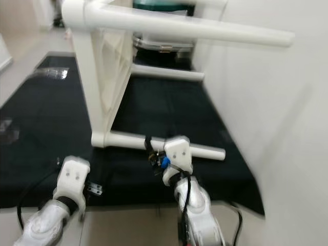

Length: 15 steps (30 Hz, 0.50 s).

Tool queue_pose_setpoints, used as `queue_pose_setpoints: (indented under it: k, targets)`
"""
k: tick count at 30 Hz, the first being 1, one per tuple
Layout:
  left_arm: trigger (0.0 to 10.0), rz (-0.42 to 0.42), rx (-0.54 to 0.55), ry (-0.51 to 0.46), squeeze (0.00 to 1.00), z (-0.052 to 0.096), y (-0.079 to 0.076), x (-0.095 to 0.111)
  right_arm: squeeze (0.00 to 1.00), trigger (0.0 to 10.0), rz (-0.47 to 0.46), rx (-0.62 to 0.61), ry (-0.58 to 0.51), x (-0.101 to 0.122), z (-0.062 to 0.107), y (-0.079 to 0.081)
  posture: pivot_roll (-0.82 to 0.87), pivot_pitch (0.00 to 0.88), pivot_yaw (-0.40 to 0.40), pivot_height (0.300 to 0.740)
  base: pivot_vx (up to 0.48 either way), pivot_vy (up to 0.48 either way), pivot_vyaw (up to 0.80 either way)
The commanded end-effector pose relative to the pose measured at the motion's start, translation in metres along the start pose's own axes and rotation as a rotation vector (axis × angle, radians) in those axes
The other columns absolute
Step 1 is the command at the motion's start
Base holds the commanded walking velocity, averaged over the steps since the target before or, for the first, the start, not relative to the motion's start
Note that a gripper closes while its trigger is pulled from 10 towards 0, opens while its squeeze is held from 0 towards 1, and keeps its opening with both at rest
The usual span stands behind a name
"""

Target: Building children table

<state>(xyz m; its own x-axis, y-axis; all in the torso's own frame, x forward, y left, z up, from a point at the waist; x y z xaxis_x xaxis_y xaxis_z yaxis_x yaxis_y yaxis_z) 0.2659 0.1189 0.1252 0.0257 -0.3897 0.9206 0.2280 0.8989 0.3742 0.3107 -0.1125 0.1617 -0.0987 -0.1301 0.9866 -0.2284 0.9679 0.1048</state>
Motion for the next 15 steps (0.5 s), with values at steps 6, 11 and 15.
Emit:
queue_pose_setpoints:
  k: [6, 11, 15]
  targets:
    - [10.0, 0.01, -0.017, -0.035, 0.0, -0.014, 0.007, 0.008, 0.0, 10.0, 0.353, -0.197, -0.165, 0.04, -0.012, -0.022, 0.07, 0.07, -0.061, 0.74, 0.0, 0.0, 0.0]
    - [10.0, 0.001, -0.104, -0.109, 0.0, -0.044, 0.007, 0.023, 0.0, 10.0, 0.699, -0.314, -0.357, 0.087, -0.017, -0.026, 0.08, 0.092, -0.054, 0.74, 0.0, 0.0, 0.0]
    - [10.0, 0.003, -0.169, -0.166, 0.0, -0.06, 0.003, 0.037, 0.0, 10.0, 0.817, -0.417, -0.446, 0.107, -0.014, -0.03, 0.08, 0.104, -0.053, 0.74, 0.0, 0.0, 0.0]
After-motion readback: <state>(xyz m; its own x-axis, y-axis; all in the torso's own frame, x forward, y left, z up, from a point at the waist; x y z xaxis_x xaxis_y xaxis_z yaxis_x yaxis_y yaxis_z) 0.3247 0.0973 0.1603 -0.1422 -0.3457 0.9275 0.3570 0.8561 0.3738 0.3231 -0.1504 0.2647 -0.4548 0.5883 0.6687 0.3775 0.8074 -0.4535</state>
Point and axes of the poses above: a point about 5 cm out from each wrist's last joint towards the gripper, its own z axis pointing back from the gripper into the wrist, its own x axis along the axis of the wrist's last joint, y = z × x, the point moved 5 cm from there along -z, pointing out of the wrist towards the gripper, and after that the axes turned 15 degrees about -z, right-handed, at the moved point
